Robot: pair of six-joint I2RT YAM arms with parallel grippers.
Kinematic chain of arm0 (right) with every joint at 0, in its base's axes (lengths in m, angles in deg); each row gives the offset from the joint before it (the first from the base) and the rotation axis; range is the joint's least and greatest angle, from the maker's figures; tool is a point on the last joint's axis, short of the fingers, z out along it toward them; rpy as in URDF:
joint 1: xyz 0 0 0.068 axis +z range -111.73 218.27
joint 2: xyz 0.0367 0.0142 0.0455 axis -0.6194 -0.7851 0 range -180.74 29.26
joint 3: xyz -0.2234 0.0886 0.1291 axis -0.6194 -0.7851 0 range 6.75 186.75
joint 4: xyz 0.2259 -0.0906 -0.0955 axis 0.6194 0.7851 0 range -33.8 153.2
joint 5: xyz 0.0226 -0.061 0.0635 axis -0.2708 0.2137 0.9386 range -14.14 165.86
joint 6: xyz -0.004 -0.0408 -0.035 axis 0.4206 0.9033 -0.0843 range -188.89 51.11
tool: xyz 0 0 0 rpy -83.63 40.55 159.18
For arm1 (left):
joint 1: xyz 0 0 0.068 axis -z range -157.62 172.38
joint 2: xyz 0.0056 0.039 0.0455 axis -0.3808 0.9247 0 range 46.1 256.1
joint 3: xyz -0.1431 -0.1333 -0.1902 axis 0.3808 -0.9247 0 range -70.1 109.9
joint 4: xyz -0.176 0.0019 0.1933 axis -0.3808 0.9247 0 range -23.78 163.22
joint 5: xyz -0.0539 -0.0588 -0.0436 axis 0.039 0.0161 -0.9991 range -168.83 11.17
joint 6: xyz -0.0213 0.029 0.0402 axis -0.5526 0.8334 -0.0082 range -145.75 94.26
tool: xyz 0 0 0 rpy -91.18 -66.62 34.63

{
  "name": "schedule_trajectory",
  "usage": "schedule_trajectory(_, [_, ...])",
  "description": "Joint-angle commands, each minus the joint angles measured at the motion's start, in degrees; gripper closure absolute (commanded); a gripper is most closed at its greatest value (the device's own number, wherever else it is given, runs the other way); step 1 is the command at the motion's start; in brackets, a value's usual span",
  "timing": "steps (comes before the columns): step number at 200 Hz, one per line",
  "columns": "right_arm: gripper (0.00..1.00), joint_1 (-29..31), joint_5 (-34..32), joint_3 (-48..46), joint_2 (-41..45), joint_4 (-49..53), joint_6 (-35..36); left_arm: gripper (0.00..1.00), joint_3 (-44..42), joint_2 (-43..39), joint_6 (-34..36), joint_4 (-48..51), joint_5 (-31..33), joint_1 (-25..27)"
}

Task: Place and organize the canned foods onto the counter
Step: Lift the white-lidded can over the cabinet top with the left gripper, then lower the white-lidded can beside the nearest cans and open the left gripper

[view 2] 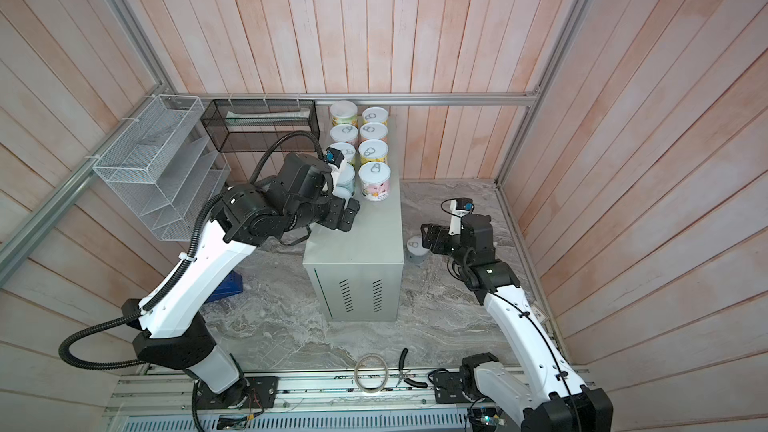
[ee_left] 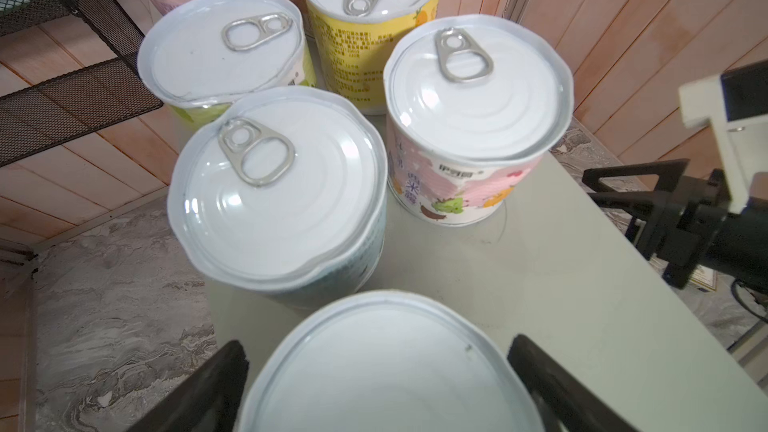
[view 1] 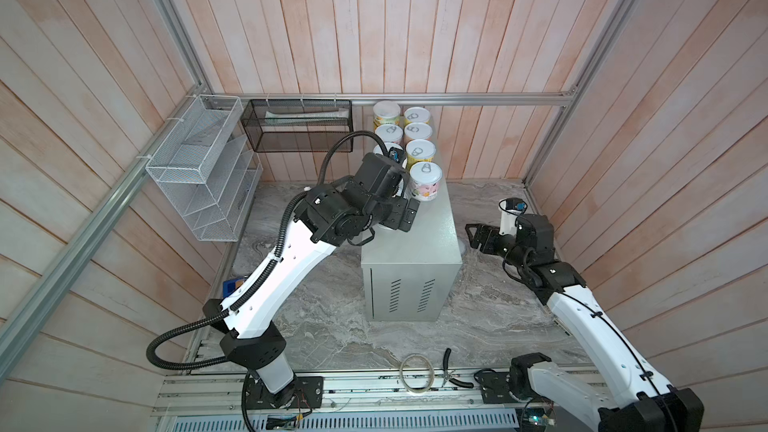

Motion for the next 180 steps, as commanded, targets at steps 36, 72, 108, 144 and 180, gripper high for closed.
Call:
schedule_trajectory(36, [0.15,-0.38,0.57,0.00,0.21,-1.30,0.43,0.00,0.51,-3.46,3.40,-5.66,-1.80,0.37])
schedule_trajectory(72, [0.15,-0.43,0.69,0.45,0.11,-1.28,0.18,0.00,3.08,-4.77,5.06,-7.02,-2.85,0.44])
schedule_trajectory(108, [0.15,-0.47,-0.17,1.37,-0.11,-0.63,0.77,0.00,-0.40,-9.57,6.58,-12.65,-0.54,0.44])
schedule_trajectory(144, [0.14,-0.56,-0.86,2.10,-0.55,0.45,1.57,0.00,-17.48,-21.75,9.49,-28.97,10.40,0.17])
schedule_trajectory(180, [0.13,-0.51,-1.37,2.18,-1.14,1.49,1.81,0.00,-25.35,-28.36,3.92,-29.18,6.22,-8.17])
